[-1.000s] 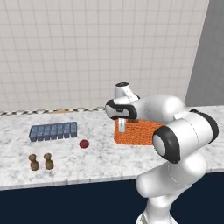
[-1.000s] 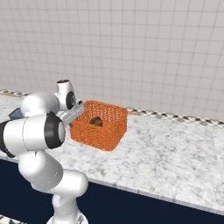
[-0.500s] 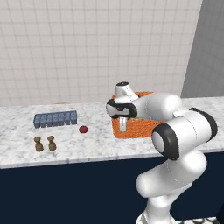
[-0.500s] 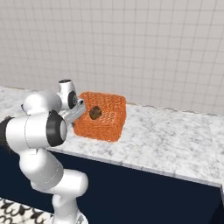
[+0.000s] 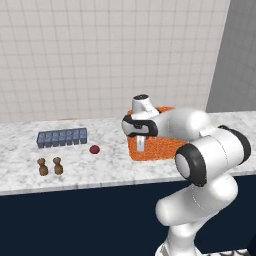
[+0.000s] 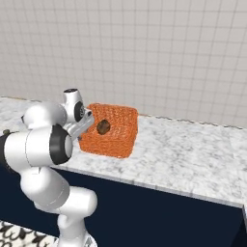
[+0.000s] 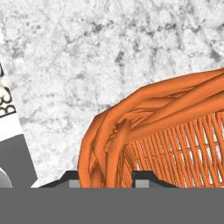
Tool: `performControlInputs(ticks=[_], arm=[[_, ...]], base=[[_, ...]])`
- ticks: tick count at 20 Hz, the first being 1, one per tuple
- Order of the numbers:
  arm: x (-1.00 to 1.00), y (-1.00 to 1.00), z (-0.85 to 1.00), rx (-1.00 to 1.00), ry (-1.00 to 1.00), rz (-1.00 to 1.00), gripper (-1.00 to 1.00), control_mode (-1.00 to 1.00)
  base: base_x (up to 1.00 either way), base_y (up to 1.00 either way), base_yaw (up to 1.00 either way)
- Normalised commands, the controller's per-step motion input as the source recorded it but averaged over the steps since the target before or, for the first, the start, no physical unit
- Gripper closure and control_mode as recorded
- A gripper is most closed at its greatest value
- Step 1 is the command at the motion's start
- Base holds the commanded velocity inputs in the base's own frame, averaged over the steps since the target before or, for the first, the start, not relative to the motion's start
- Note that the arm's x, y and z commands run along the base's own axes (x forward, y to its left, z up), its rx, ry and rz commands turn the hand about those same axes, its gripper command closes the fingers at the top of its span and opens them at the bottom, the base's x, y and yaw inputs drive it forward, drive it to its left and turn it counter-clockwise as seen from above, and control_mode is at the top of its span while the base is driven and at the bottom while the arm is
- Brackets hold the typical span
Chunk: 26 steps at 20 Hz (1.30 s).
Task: Open the cabinet, pick up the bread from the cabinet and place it in the basket. Then move the basket to the dining counter.
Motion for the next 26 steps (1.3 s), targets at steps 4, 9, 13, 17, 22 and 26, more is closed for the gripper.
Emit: performControlInputs(ticks=[4,9,13,17,22,26], arm=[[0.00,0.00,0.00,0.00,0.00,0.00,1.00,1.00],[0.00,0.00,0.00,0.00,0.00,0.00,1.00,1.00],[0.00,0.00,0.00,0.00,0.00,0.00,1.00,1.00],[0.00,0.00,0.00,0.00,0.00,0.00,1.00,1.00],[0.00,0.00,0.00,0.00,0.00,0.00,1.00,-1.00],[0.00,0.00,0.00,0.00,0.00,0.00,-1.00,-1.00]], base=[[0.00,0.00,0.00],[0.16,0.00,0.00],[0.06,0.00,0.00],[0.00,0.00,0.00],[0.00,0.00,0.00],[0.00,0.00,0.00]])
